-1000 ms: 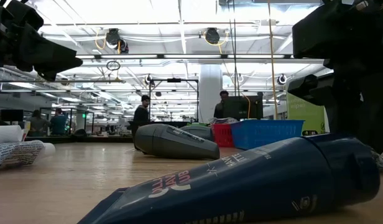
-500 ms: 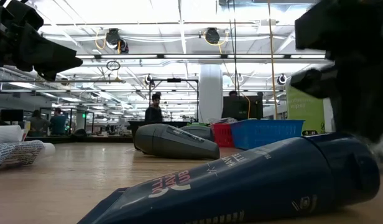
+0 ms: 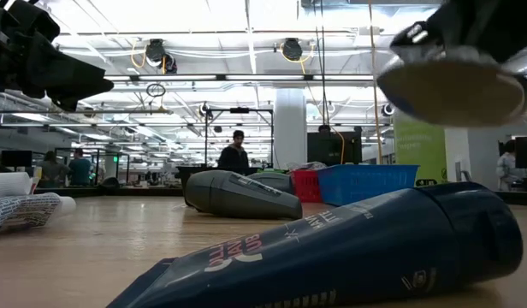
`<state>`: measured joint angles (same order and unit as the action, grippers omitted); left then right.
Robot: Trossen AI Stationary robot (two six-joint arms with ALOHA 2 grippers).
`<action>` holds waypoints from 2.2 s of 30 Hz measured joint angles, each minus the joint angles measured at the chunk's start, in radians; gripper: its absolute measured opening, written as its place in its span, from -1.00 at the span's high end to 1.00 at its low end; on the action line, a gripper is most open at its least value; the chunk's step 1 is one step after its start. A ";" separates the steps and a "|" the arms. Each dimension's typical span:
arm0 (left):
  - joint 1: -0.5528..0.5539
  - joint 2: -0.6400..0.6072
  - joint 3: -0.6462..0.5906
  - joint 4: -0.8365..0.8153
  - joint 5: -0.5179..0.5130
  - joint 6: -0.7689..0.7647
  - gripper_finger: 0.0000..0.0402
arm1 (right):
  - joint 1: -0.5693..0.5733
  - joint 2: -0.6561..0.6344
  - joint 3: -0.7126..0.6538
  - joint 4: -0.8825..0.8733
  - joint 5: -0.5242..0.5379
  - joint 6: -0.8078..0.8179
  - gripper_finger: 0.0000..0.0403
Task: Pick & Place Travel size toiletries
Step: Put the black hairbrush into the red bin
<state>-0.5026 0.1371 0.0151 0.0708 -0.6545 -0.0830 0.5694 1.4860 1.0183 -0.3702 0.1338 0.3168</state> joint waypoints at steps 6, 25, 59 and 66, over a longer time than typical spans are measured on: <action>0.000 0.000 0.000 0.000 0.000 0.000 0.19 | -0.006 -0.070 0.000 -0.002 0.095 -0.075 1.00; 0.000 0.000 0.000 0.001 0.000 0.000 0.19 | -0.192 -0.182 0.002 -0.003 0.285 -0.217 1.00; 0.000 0.000 0.000 0.001 0.000 0.000 0.19 | -0.236 -0.182 0.002 -0.001 0.284 -0.282 1.00; 0.000 0.000 0.000 0.001 0.000 0.000 0.19 | -0.285 -0.182 0.002 -0.001 0.284 -0.307 1.00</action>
<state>-0.5030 0.1372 0.0151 0.0715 -0.6548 -0.0830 0.2841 1.3045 1.0203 -0.3714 0.4175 0.0098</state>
